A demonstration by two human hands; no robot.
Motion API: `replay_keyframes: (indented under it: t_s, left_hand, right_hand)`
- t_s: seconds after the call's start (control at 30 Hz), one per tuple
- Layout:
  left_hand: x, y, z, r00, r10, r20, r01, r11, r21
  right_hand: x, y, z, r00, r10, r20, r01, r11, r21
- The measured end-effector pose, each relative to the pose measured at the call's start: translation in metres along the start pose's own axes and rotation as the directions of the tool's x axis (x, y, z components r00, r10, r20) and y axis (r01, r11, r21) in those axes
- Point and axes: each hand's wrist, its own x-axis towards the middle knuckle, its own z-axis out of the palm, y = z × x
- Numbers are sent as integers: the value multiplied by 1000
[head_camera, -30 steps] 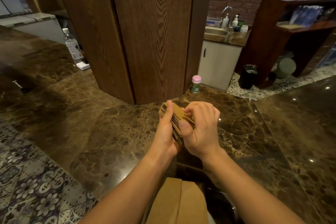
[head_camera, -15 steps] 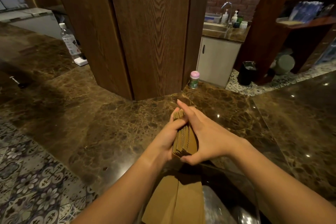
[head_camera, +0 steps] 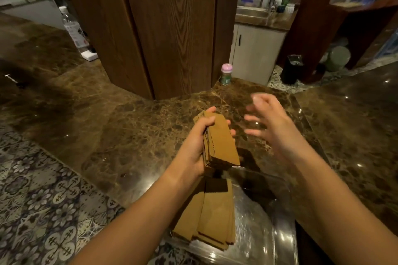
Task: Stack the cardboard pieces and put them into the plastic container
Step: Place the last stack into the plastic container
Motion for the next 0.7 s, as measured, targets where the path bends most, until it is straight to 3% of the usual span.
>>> replay_keyframes:
  t_s: [0.03,0.13,0.33,0.47,0.53,0.6,0.63,0.7]
  left_hand:
    - [-3,-2,2,1000,15,14,-15,1000,11]
    - [-18,-15,11,997,16,78,-24,995,92]
    - [-43,-33,13,982,81,169,-141,914,379]
    - [-53,-34,3,985,85,148,-153,824,545]
    - [-52,-32,-7,972,186,142,-233,726,647]
    - [-52,-24,-16,948,275,162,-299,587,752]
    - [-52,-20,-22,934,304,189,-315,450,835]
    - [-52,-14,-42,909,325,260,-298,72,952]
  right_hand:
    - [-8,1,-2,993,110,-32,-110,994,15]
    - [-37,14,4,918,380,112,-384,923,22]
    - [-76,26,12,903,389,184,-419,893,167]
    - [-96,28,6,880,459,122,-474,867,156]
    - [-103,26,2,864,503,29,-503,862,61]
    - [-112,26,4,855,508,-106,-519,834,-186]
    - [-116,27,7,854,494,-164,-519,780,-349]
    - [-122,32,16,859,463,-219,-491,623,-609]
